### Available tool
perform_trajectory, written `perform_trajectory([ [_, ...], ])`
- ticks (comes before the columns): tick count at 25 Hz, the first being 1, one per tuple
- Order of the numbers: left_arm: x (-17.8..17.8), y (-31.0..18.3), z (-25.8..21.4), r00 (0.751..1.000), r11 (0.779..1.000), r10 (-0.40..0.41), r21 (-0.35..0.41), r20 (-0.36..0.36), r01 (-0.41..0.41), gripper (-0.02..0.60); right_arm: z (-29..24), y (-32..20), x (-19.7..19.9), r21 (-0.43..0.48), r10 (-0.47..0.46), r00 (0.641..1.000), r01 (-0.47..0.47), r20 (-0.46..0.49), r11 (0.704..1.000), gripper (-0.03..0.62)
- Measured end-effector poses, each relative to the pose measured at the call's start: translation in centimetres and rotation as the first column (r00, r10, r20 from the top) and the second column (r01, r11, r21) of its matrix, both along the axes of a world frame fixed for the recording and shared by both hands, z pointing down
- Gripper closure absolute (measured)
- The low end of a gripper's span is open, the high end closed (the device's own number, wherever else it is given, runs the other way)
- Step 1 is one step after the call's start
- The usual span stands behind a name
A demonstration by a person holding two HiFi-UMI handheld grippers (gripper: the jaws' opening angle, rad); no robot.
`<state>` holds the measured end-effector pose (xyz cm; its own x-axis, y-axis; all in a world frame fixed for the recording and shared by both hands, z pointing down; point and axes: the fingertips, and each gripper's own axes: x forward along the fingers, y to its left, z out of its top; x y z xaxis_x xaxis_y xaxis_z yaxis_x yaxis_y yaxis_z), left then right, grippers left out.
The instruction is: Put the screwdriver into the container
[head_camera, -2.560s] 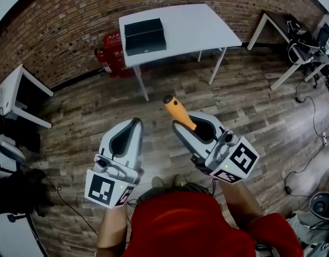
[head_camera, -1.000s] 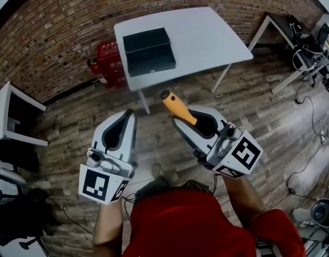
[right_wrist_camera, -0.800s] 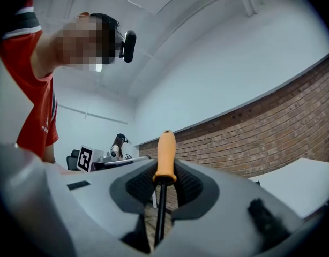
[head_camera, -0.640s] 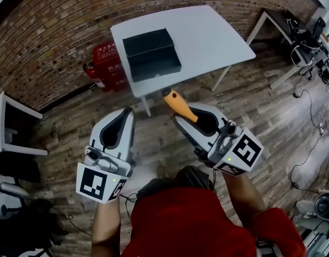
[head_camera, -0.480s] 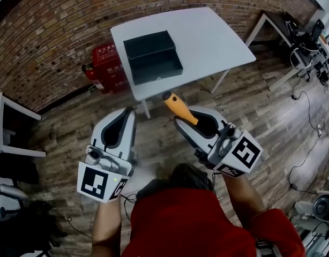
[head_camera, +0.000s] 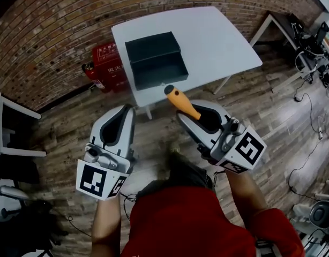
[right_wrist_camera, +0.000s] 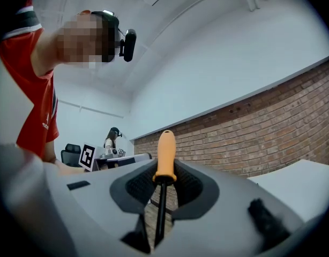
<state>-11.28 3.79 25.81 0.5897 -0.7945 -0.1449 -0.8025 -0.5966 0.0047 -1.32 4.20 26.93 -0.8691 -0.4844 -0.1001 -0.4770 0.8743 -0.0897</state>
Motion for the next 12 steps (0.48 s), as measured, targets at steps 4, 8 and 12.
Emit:
perform_trajectory([
  [4, 0.3, -3.5, 0.0, 1.0, 1.0, -0.011, -0.002, 0.008, 0.011, 0.566, -0.3, -3.5, -0.3, 0.013, -0.029, 1.0, 0.029, -0.006, 0.999, 0.508],
  [8, 0.7, -6.6, 0.3, 0.999, 1.0, -0.027, -0.009, 0.017, 0.028, 0.566, 0.1, -6.8, -0.1, 0.007, -0.058, 0.998, 0.058, -0.009, 0.998, 0.508],
  [12, 0.8, -10.1, 0.4, 0.998, 0.998, -0.058, -0.014, 0.017, 0.058, 0.566, 0.8, -10.3, 0.0, 0.004, -0.087, 0.996, 0.087, -0.031, 0.996, 0.508],
])
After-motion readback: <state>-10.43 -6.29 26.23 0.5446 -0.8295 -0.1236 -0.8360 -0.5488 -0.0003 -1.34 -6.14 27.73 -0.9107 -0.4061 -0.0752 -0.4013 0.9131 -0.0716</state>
